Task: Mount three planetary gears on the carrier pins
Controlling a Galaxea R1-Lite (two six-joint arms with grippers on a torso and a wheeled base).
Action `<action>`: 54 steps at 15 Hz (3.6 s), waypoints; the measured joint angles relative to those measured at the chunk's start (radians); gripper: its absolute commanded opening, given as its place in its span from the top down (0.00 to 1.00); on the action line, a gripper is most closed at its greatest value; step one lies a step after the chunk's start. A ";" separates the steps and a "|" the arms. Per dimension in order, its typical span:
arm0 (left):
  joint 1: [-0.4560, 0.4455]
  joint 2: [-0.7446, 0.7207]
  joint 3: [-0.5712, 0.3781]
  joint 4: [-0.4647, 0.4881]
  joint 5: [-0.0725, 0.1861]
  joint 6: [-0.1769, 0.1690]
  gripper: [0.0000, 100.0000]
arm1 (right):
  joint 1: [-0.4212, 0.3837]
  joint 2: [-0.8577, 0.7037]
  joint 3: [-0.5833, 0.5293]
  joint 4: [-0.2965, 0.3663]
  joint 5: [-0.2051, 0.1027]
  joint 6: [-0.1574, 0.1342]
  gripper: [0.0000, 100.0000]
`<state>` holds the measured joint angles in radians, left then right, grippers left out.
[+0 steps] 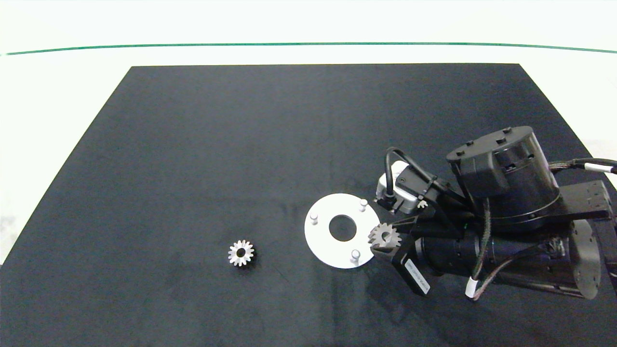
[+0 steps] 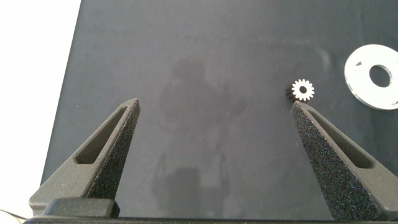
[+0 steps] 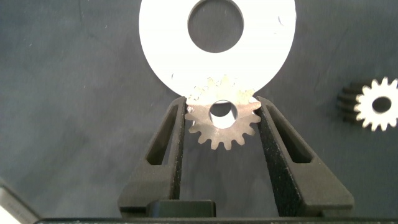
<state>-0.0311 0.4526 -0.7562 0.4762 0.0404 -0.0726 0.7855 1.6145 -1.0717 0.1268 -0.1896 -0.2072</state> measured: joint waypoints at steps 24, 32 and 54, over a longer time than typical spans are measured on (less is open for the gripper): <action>-0.001 0.006 -0.015 -0.005 0.000 -0.021 0.00 | 0.072 0.111 -0.053 0.016 -0.046 -0.008 0.96; -0.002 0.006 -0.028 -0.005 0.000 -0.036 0.00 | 0.073 0.128 -0.069 0.012 -0.044 -0.007 0.96; -0.021 0.007 -0.052 -0.003 0.000 -0.051 0.00 | 0.072 0.143 -0.064 0.003 -0.045 -0.006 0.00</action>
<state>-0.0523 0.4598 -0.8085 0.4728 0.0409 -0.1234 0.8572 1.7579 -1.1362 0.1294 -0.2347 -0.2130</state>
